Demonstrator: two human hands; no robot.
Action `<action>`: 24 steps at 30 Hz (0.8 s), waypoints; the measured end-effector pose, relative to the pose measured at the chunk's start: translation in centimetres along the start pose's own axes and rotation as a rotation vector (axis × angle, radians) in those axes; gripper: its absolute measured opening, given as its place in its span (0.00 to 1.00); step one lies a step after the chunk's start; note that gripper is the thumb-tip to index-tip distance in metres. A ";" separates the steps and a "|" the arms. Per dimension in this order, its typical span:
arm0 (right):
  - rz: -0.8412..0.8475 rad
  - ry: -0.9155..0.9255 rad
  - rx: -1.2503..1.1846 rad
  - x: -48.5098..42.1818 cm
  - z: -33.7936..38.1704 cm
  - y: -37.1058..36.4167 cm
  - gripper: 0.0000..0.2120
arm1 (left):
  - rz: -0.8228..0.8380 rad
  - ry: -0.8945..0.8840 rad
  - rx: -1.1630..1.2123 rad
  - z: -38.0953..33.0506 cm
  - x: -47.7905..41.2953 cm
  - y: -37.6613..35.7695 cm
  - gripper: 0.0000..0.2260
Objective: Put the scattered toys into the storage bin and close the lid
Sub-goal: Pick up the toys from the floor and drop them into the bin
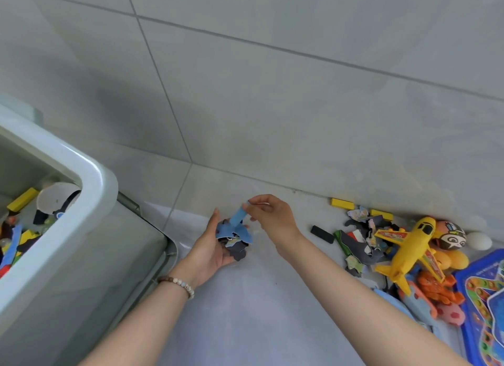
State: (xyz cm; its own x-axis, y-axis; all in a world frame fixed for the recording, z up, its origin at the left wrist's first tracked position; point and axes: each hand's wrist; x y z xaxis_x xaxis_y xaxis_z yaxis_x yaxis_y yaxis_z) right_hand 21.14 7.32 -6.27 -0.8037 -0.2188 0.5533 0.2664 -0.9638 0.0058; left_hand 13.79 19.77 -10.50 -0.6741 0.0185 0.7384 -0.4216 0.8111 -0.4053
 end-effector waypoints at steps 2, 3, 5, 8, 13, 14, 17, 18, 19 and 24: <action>0.064 0.032 0.151 0.5 -0.1 1.3 0.03 | 0.054 0.006 -0.011 0.1 -0.1 -1.9 0.26; 0.030 0.064 0.215 0.5 -0.3 2.5 0.02 | 0.072 -0.007 -0.054 0.2 -0.1 -2.8 0.25; -0.142 0.130 0.297 0.3 -0.9 5.9 0.04 | 0.103 -0.025 -0.145 0.5 -0.1 -4.2 0.23; -0.352 0.169 0.506 0.5 -2.8 11.8 0.09 | 0.114 -0.019 -0.170 1.1 -0.2 -5.8 0.24; -0.369 0.098 0.835 0.8 -6.4 14.8 0.13 | 0.061 0.038 -0.142 3.1 -0.3 -6.9 0.18; -0.387 0.101 0.867 0.7 -6.8 14.7 0.12 | 0.055 0.050 -0.128 3.5 -0.2 -7.0 0.18; -0.430 0.121 0.852 0.6 -7.0 14.1 0.11 | 0.050 0.070 -0.118 4.2 -0.2 -7.0 0.19; -0.430 0.124 0.771 0.8 -6.7 13.8 0.10 | 0.049 0.076 -0.116 4.4 -0.3 -7.0 0.19; -0.414 0.121 0.656 1.2 -6.2 13.4 0.09 | 0.053 0.082 -0.113 4.5 -0.5 -7.1 0.21; -0.168 0.070 0.428 4.2 -4.3 10.5 0.09 | 0.161 0.087 -0.094 5.0 -0.9 -8.7 0.28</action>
State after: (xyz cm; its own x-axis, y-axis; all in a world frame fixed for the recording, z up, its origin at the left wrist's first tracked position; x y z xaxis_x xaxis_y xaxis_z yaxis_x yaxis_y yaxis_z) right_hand 18.30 -4.38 -7.42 -0.8848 -0.0890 0.4574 0.3130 -0.8406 0.4420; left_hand 15.04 9.73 -10.31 -0.6721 0.1996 0.7131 -0.2514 0.8443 -0.4732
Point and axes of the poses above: each hand's wrist, its own x-axis away from the middle knuckle, its own y-axis out of the back of the hand, z = x × y, and after that the axes turned 2 degrees about -y, right-handed
